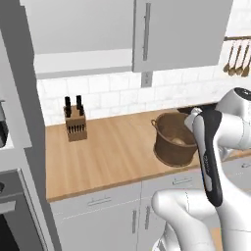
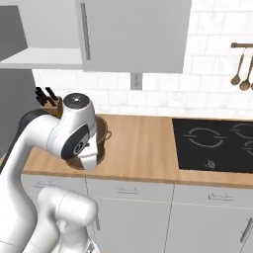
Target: Open the cabinet, pick up the bread from the cabinet and place it in the basket. Then move the basket to the dining counter.
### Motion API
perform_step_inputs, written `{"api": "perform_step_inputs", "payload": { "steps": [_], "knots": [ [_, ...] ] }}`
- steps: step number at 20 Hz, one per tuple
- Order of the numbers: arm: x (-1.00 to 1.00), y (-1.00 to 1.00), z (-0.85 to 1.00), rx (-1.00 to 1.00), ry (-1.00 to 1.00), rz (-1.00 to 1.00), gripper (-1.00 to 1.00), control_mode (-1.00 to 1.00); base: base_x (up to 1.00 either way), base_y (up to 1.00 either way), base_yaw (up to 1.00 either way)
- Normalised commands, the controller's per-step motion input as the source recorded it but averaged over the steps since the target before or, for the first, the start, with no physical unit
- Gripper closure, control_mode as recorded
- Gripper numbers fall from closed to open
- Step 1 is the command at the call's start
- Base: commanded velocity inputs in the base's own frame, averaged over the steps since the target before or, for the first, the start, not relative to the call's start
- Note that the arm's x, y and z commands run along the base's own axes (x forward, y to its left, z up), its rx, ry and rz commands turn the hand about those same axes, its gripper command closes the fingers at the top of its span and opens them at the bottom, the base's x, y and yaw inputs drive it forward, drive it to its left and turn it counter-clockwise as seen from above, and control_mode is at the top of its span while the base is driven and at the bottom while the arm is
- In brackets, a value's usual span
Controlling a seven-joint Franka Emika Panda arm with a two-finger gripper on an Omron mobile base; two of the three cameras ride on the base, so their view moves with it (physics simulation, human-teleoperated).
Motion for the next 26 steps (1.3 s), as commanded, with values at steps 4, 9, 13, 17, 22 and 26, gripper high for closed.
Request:
{"api": "perform_step_inputs", "payload": {
  "steps": [4, 9, 13, 17, 22, 26],
  "knots": [
    [0.0, 0.0, 0.0, 0.0, 0.0, 0.0, 1.0, 1.0, -0.26, -0.73, -0.68],
    [0.0, 0.0, 0.0, 0.0, 0.0, 0.0, 1.0, 1.0, 0.0, -0.89, -0.75],
    [0.0, 0.0, 0.0, 0.0, 0.0, 0.0, 1.0, 1.0, 0.0, -0.89, -0.74],
    [0.0, 0.0, 0.0, 0.0, 0.0, 0.0, 1.0, 1.0, 0.0, -0.85, -0.74],
    [0.0, 0.0, 0.0, 0.0, 0.0, 0.0, 1.0, 1.0, 0.0, -0.69, -0.78],
    [0.0, 0.0, 0.0, 0.0, 0.0, 0.0, 1.0, 1.0, 0.0, -0.4, -0.87]
  ]
}}
